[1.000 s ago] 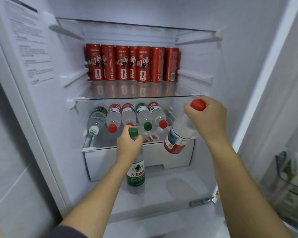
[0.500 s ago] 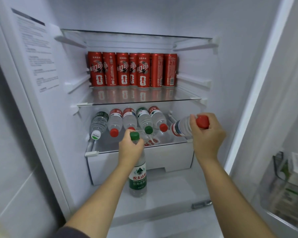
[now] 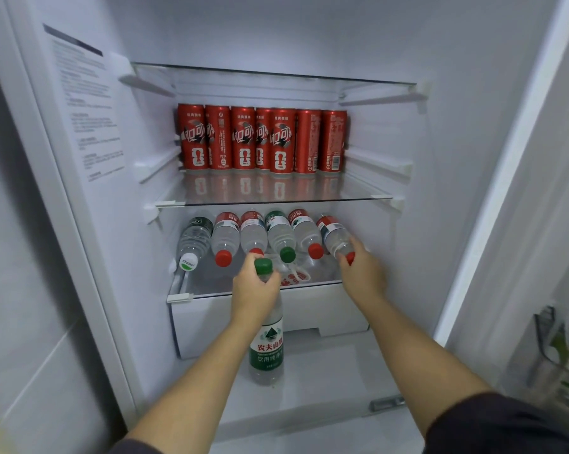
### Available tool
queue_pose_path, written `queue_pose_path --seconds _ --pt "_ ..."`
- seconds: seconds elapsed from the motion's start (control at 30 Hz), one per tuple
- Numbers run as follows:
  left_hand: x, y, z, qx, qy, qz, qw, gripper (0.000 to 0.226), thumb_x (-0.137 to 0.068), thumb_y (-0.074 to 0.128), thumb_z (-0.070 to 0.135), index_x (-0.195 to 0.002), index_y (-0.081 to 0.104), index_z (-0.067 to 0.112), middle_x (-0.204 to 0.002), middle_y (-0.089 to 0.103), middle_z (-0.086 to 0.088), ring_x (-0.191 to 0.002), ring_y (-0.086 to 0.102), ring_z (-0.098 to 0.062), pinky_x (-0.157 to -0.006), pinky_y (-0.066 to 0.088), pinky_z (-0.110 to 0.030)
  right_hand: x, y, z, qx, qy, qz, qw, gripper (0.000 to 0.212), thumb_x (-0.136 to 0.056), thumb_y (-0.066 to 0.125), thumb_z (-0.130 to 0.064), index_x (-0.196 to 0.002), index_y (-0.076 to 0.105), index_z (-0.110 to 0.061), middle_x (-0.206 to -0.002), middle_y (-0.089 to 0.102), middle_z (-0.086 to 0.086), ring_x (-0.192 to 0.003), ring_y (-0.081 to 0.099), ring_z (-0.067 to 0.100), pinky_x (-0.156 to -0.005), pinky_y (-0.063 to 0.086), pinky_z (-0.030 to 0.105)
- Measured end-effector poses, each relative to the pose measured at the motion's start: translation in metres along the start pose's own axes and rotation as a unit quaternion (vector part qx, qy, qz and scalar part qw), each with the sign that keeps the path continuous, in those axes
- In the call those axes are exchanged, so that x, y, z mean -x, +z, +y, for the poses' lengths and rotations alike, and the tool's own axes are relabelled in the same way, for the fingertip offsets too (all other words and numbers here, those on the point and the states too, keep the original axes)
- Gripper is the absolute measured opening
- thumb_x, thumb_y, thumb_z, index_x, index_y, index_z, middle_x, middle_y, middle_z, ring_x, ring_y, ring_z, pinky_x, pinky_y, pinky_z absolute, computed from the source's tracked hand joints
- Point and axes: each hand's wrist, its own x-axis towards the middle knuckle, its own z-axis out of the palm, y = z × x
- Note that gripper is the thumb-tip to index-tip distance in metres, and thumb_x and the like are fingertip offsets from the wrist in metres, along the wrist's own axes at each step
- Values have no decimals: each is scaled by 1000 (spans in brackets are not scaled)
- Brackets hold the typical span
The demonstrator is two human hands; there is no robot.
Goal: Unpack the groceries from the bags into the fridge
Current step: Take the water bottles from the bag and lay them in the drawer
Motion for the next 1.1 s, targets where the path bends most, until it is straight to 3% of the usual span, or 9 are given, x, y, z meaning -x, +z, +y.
queue_pose_path --seconds 0.17,0.33,0.47,0.6,0.7,0.77,0.9,1.03,1.1 --pt "-1 1 -2 4 -3 -2 1000 12 -85 64 9 -87 53 15 -72 59 4 -63 53 -7 -58 42 -22 -31 16 -5 64 8 -47 997 50 -96 51 -29 -144 39 -30 -116 60 14 -106 57 34 -87 46 38" --pt "-1 0 -4 4 3 -4 1000 14 -87 65 12 -86 52 18 -75 60 2 -65 55 -6 -56 41 -12 -50 23 -4 111 0 -95 989 55 -97 46 -32 -149 27 -34 -116 63 15 -107 58 36 -87 46 39" --pt "-2 2 -5 15 -1 -9 1000 11 -87 65 16 -85 55 19 -81 63 0 -74 60 -11 -62 42 -16 -62 22 -6 109 0 -136 985 59 -97 47 -37 -151 22 -35 -121 61 16 -109 59 36 -93 48 41" --pt "2 -1 -4 26 -6 -24 999 9 -88 65 18 -85 57 21 -82 65 2 -76 61 -9 -64 43 -18 -69 9 -14 144 19 -193 970 65 -91 53 -45 -149 26 -37 -125 59 14 -109 59 35 -93 50 42" --pt "8 -4 -6 40 -17 -50 998 14 -88 68 21 -92 57 29 -90 66 10 -85 61 -1 -70 44 -16 -55 -2 -31 148 47 -157 975 59 -88 58 -39 -142 41 -23 -130 44 16 -115 52 37 -97 47 42" --pt "13 -5 -9 51 -26 -51 997 20 -85 71 25 -99 58 29 -96 66 14 -90 61 0 -76 46 -18 -38 -7 -46 75 26 -143 987 44 -91 55 -30 -131 54 -11 -123 50 14 -110 55 35 -91 48 39" --pt "25 -7 -18 77 -41 -51 995 32 -79 77 25 -103 56 32 -96 69 12 -90 64 -3 -80 51 -22 10 -25 -85 -85 -74 -236 965 25 -97 51 -28 -107 68 -13 -98 67 -1 -94 62 19 -79 48 33" --pt "41 -7 -32 80 -61 -60 993 56 -74 83 22 -117 50 32 -99 67 16 -95 64 -1 -78 48 -14 40 -39 -112 -98 -161 -325 927 36 -96 50 -49 -85 66 -18 -74 60 -6 -68 55 11 -62 42 28" --pt "46 -7 -37 84 -59 -51 993 66 -72 84 20 -122 44 36 -98 65 21 -95 62 6 -76 45 -8 45 -37 -119 -55 -199 -352 913 35 -91 54 -57 -89 66 -24 -78 61 -10 -69 56 6 -62 42 25"
